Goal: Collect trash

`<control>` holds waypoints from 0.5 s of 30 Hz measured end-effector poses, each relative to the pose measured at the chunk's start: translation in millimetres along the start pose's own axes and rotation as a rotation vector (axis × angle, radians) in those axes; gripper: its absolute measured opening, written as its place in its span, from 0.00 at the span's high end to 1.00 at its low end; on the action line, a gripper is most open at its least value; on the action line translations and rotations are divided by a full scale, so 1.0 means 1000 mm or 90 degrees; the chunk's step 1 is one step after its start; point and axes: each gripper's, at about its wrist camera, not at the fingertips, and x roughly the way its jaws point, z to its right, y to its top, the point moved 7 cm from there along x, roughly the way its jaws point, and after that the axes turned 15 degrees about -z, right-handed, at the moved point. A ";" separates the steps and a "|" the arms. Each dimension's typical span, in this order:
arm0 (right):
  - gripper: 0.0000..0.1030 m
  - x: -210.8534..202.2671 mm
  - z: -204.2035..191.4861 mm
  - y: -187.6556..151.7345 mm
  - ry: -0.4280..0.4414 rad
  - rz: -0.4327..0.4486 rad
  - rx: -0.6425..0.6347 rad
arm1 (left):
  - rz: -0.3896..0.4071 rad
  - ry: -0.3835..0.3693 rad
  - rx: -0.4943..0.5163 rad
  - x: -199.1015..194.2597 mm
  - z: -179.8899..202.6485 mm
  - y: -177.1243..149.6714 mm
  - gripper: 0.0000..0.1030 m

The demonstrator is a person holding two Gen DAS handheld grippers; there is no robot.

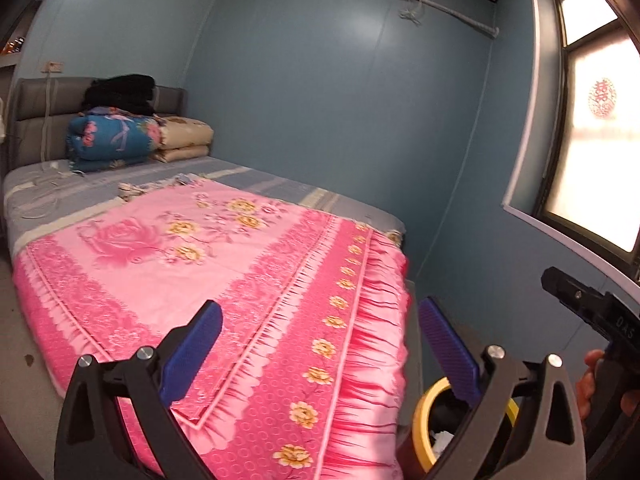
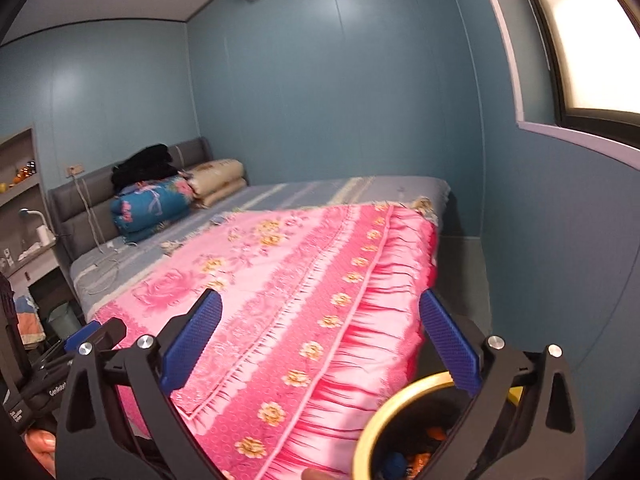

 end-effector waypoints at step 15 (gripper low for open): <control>0.08 -0.016 -0.030 -0.050 0.017 0.024 0.014 | 0.060 0.117 0.026 -0.062 -0.001 -0.051 0.08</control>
